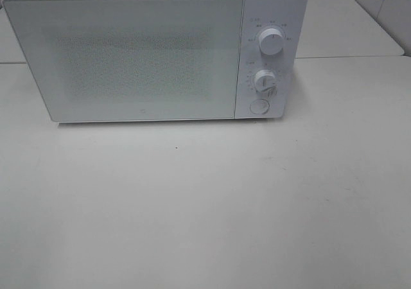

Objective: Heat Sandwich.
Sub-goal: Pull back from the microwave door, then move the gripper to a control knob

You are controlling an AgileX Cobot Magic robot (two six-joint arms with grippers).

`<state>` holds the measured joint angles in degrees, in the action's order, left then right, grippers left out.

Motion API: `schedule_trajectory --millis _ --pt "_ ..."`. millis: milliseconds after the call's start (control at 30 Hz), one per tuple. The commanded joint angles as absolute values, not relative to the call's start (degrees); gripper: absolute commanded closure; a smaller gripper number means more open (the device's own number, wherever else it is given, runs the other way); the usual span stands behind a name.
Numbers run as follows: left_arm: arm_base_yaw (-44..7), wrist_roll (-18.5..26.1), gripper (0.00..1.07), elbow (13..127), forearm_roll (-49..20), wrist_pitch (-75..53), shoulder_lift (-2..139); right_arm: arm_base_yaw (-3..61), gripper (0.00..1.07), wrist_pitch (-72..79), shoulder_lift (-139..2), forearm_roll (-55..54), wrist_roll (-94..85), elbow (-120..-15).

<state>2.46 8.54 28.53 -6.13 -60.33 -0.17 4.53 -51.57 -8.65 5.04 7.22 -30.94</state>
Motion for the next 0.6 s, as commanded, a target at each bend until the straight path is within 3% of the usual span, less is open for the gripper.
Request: schedule_trajectory --millis 33,600 --pt "2.4 8.5 0.05 28.4 -6.7 -59.6 -1.8 4.0 0.17 -46.2 -12.5 5.7 7.6 -31.2" --pt "2.4 8.5 0.05 28.4 -6.7 -59.6 -1.8 4.0 0.21 -25.6 -36.7 5.7 7.5 -31.2"
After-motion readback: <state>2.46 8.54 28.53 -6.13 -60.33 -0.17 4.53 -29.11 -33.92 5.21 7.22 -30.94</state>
